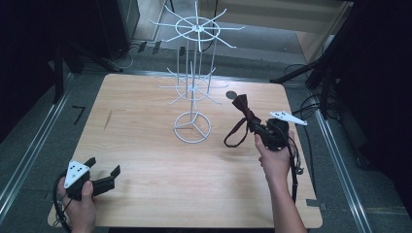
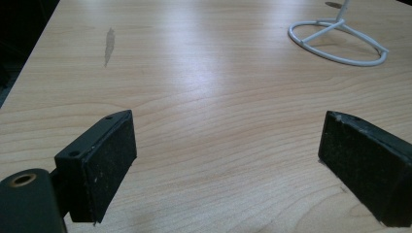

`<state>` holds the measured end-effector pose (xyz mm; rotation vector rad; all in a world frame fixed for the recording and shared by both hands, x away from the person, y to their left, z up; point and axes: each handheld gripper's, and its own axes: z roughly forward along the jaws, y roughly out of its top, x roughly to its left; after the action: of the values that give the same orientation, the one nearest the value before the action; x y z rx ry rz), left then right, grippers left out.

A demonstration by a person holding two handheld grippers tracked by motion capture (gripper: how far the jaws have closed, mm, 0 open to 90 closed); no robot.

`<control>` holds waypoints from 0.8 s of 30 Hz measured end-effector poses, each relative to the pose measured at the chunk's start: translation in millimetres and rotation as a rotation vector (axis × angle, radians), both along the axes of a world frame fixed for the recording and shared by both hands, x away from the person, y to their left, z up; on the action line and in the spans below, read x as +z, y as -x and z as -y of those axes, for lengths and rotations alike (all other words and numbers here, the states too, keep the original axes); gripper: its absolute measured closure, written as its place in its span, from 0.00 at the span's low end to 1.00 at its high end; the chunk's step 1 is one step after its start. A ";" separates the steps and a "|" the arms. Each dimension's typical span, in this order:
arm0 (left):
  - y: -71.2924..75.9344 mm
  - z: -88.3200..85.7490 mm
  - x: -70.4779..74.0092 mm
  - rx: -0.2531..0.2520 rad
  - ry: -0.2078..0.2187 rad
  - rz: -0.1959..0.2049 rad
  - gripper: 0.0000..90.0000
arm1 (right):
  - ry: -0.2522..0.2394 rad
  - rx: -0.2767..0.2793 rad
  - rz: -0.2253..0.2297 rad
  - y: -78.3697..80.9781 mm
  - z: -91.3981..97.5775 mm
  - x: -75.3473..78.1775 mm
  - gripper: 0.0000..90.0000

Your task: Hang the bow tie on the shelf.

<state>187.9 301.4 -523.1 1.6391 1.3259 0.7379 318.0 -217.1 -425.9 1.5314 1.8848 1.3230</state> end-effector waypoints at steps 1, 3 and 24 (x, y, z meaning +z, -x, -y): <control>-0.1 0.0 0.0 0.000 0.001 0.000 0.08 | 0.000 0.003 0.001 -0.2 -1.8 1.4 0.99; -0.1 -0.1 0.0 -0.001 0.001 -0.002 0.08 | -0.004 0.005 0.007 -0.7 -4.6 3.0 0.99; -0.3 -0.7 0.0 0.000 0.006 -0.003 0.08 | 0.018 -0.009 0.047 -11.0 -28.8 22.4 0.99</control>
<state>188.1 302.1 -523.0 1.6355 1.3292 0.7314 329.1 -188.2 -403.6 1.4860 1.8538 1.3227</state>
